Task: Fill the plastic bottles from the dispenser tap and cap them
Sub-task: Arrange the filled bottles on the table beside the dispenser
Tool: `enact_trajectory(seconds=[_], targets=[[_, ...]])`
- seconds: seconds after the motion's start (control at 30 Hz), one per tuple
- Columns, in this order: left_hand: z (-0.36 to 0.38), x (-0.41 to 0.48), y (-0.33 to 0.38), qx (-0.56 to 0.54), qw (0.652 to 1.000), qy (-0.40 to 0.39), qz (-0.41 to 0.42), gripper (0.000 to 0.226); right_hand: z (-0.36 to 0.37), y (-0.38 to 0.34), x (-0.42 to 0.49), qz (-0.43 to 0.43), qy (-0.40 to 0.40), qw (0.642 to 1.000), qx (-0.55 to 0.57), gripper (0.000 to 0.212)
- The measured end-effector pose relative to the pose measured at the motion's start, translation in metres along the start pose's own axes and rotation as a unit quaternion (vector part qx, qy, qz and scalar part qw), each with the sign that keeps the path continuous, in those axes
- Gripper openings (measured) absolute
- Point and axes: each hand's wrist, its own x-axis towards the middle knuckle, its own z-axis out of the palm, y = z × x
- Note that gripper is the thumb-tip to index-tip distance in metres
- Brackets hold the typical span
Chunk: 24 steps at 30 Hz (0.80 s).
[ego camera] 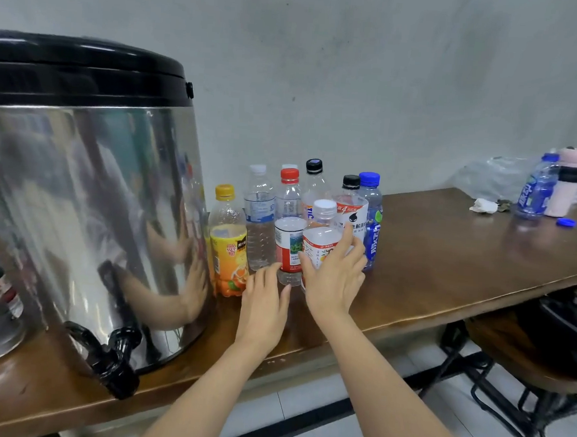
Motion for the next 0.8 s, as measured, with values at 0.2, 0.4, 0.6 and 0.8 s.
enact_trajectory(seconds=[0.2,0.4,0.6,0.8], targets=[[0.0,-0.001,0.0,-0.006,1.0,0.001,0.007,0.046,-0.001,-0.002,0.006,0.015,0.011,1.0,-0.012,0.1],[-0.002,0.0,0.0,-0.014,1.0,0.003,-0.004,0.046,-0.008,-0.002,0.005,-0.004,-0.007,1.0,0.006,0.096],[-0.005,0.0,0.002,-0.056,0.998,0.002,-0.015,0.045,-0.035,0.004,-0.008,-0.048,-0.043,0.992,0.11,0.091],[-0.036,0.002,0.02,-0.221,0.974,0.048,-0.01,0.033,-0.076,0.008,-0.023,-0.072,-0.08,0.978,0.18,0.086]])
